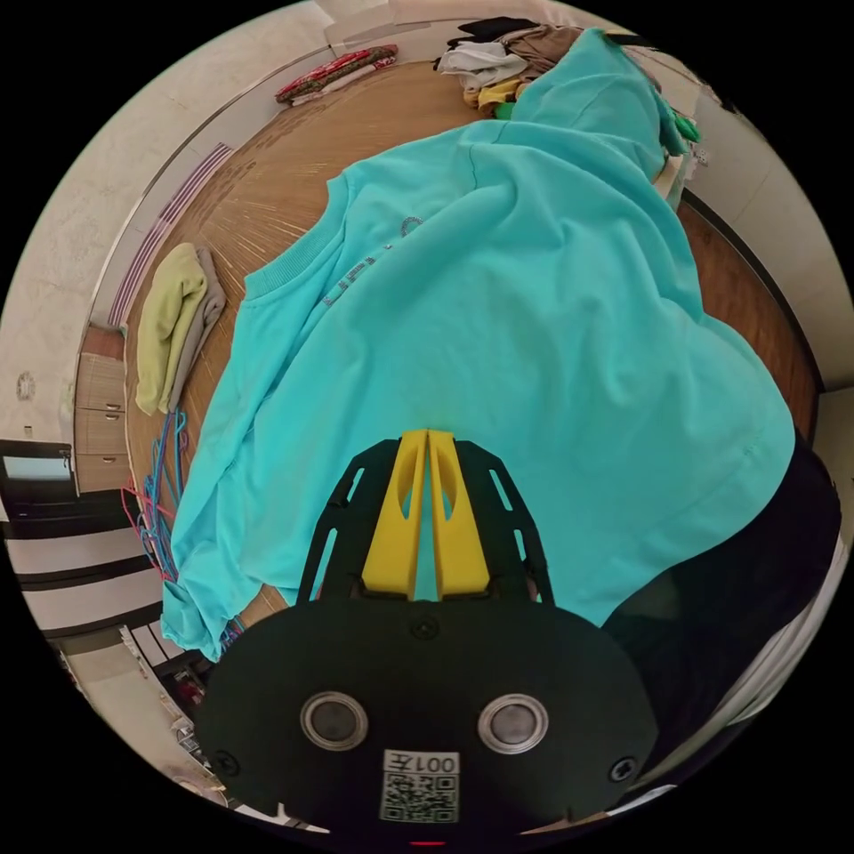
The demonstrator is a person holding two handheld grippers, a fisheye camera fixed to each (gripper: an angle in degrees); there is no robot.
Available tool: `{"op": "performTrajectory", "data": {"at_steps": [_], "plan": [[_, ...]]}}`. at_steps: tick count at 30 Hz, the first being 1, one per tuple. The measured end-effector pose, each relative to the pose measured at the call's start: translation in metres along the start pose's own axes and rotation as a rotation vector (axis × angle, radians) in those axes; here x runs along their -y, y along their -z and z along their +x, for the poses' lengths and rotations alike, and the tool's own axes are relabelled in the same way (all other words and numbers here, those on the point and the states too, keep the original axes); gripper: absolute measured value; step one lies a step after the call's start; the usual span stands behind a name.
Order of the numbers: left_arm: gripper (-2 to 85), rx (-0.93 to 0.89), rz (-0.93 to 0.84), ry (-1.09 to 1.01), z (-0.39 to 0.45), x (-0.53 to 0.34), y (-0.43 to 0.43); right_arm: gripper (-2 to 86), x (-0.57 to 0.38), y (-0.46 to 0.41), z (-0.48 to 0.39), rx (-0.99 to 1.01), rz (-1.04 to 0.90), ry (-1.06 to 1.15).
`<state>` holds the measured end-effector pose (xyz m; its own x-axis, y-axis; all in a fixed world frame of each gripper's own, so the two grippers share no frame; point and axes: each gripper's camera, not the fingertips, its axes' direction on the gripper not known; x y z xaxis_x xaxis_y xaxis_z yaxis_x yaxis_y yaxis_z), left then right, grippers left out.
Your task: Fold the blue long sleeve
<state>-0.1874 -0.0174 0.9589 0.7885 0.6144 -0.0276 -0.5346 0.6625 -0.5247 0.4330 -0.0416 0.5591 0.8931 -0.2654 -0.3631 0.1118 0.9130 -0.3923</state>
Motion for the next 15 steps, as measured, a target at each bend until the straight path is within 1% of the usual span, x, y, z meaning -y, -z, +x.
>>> {"op": "performTrajectory", "data": {"at_steps": [3, 4, 6, 9, 11, 13, 15], "plan": [[-1.0, 0.012, -0.005, -0.005, 0.001, 0.005, -0.007, 7.2, 0.002, -0.043, -0.015, 0.133, -0.096, 0.021], [-1.0, 0.012, -0.005, -0.004, 0.000, 0.006, -0.009, 8.8, -0.003, -0.052, -0.016, 0.148, -0.124, 0.008], [-1.0, 0.011, 0.000, 0.002, -0.001, 0.009, -0.013, 9.9, -0.015, -0.051, -0.009, 0.142, -0.099, -0.039], [-1.0, -0.009, 0.004, 0.025, -0.006, 0.014, -0.021, 9.3, -0.045, -0.034, 0.023, 0.158, -0.039, -0.163], [-1.0, -0.026, 0.008, 0.045, -0.011, 0.018, -0.025, 8.3, -0.069, -0.023, 0.044, 0.208, -0.018, -0.223], [-1.0, -0.046, 0.016, 0.057, -0.015, 0.022, -0.031, 7.8, -0.102, -0.021, 0.062, 0.322, -0.036, -0.286], [-1.0, -0.062, 0.021, 0.068, -0.019, 0.025, -0.035, 8.8, -0.123, -0.026, 0.060, 0.377, -0.055, -0.278]]}}
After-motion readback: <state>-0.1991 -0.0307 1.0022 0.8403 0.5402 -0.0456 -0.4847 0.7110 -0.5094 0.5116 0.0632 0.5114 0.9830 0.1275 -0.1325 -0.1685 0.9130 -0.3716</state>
